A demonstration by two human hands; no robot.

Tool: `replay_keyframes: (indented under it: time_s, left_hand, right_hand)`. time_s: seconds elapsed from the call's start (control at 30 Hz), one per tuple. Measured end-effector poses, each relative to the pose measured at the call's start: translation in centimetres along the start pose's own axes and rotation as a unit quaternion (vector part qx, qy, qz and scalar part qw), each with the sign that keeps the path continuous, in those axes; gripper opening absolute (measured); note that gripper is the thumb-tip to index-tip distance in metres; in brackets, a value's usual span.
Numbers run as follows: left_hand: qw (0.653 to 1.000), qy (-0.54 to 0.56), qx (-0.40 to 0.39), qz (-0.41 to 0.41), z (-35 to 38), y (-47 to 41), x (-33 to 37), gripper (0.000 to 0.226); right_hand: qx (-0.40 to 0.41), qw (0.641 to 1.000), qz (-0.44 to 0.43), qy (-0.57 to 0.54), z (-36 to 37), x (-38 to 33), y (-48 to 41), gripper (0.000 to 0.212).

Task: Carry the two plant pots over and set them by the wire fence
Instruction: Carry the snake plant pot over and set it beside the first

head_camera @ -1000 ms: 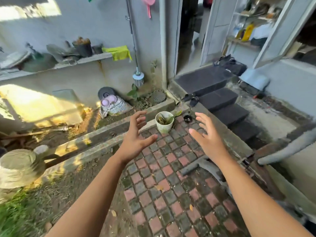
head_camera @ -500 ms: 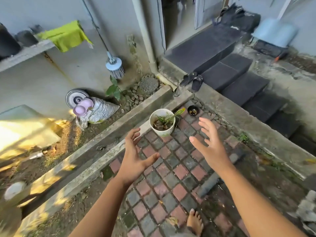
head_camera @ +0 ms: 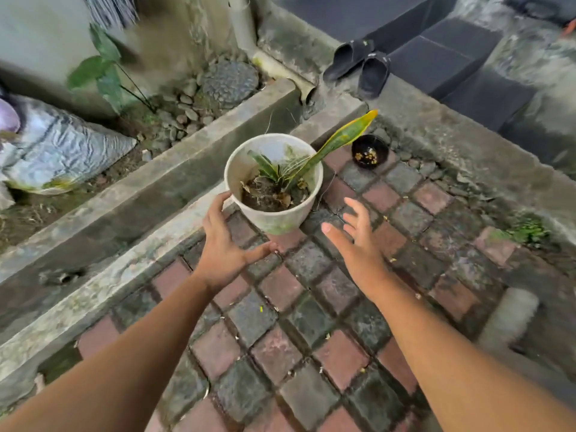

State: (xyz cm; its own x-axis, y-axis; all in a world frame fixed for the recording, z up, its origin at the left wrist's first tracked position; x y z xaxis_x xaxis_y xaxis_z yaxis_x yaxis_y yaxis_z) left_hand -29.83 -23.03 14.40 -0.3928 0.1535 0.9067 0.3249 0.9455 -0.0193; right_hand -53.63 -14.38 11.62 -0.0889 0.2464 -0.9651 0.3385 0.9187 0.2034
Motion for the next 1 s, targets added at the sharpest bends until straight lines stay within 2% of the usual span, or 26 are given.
replay_keyframes:
  time_s: [0.1,0.17,0.3,0.4,0.47,0.53,0.63,1.0]
  left_hand:
    - [1.000,0.023,0.011,0.002,0.9,-2.6,-6.2,0.127]
    - [0.999,0.047,0.008,-0.005,1.8,-3.9,-9.1,0.138]
    - [0.995,0.093,0.010,0.039,3.3,-6.3,-12.5,0.124]
    - [0.988,0.131,0.044,0.072,4.1,-7.8,-13.0,0.102]
    - [0.983,0.143,0.072,0.092,4.4,-8.5,-13.1,0.097]
    - [0.979,0.147,0.093,0.109,4.6,-9.0,-13.2,0.096]
    - [0.974,0.159,0.109,0.116,4.6,-9.2,-13.7,0.096]
    - [0.968,0.198,0.099,0.122,3.9,-9.2,-12.7,0.099]
  right_hand:
    - [0.003,1.000,0.001,-0.015,1.8,5.6,-3.9,0.074]
    - [-0.004,0.999,-0.015,-0.029,3.0,8.2,-6.3,0.071]
    - [-0.022,0.994,-0.075,-0.081,6.3,10.0,-10.4,0.085]
    - [0.019,0.982,-0.123,-0.141,7.0,10.4,-12.7,0.082]
    - [0.044,0.976,-0.147,-0.157,7.4,10.9,-13.3,0.078]
    - [0.057,0.972,-0.161,-0.161,7.8,11.6,-13.6,0.084]
    - [0.068,0.969,-0.154,-0.179,7.7,12.2,-14.3,0.106]
    - [0.054,0.972,-0.139,-0.179,8.4,10.7,-13.7,0.096]
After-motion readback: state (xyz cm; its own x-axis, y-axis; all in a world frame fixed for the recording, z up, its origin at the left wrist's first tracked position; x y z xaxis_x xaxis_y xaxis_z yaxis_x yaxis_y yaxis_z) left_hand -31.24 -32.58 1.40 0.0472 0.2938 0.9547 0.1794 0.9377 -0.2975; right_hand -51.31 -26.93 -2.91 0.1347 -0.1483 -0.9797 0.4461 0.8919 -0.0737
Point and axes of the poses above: each hand's wrist, its own y-axis away from the middle knuckle, its own z-axis out of the palm, x = y × z, the point moved 10 cm from there along -y, towards the middle knuckle, and after that the axes turned 3 degrees about y, right-handed, at the moved point
